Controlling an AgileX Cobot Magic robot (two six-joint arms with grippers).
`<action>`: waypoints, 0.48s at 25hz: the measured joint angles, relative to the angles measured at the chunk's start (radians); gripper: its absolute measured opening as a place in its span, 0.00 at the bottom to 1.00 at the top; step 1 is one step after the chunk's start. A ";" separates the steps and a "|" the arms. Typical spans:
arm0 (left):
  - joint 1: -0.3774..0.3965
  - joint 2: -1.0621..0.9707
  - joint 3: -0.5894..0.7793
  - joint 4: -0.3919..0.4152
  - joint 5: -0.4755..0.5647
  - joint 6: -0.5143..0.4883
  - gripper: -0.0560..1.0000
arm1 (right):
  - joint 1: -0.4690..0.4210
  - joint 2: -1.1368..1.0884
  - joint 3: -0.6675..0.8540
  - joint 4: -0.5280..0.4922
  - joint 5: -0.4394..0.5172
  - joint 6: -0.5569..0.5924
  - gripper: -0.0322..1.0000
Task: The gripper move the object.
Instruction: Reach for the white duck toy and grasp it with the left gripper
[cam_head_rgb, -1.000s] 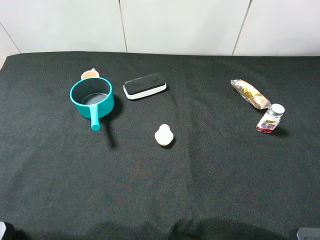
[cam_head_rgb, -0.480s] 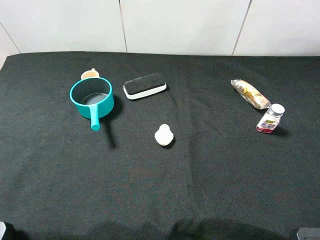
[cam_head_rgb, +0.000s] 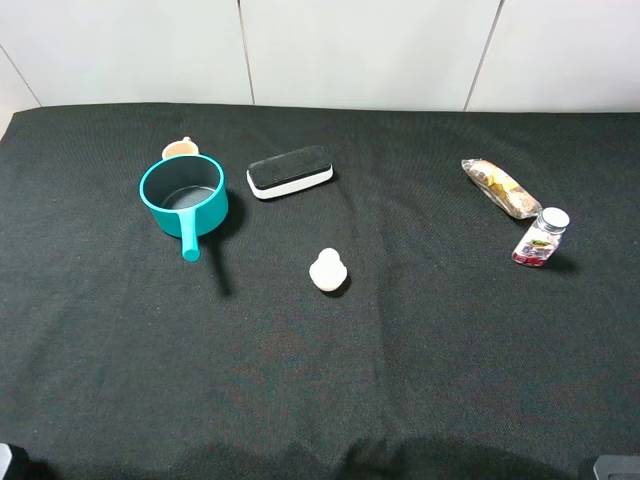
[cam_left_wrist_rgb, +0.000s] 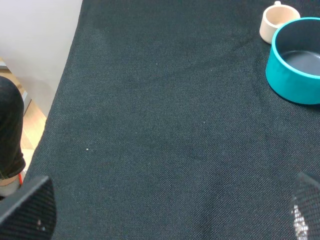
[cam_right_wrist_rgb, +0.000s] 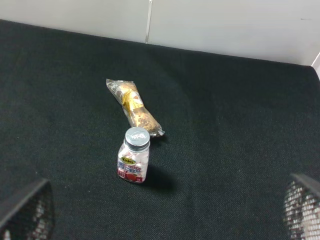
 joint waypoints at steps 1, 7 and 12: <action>0.000 0.000 0.000 0.000 0.000 0.000 0.99 | 0.000 0.000 0.000 0.000 0.000 0.000 0.70; 0.000 0.000 0.000 0.000 0.000 0.000 0.99 | 0.000 0.000 0.000 0.000 0.000 0.000 0.70; 0.000 0.000 0.000 0.000 0.000 0.000 0.99 | 0.000 0.000 0.000 0.000 0.000 0.000 0.70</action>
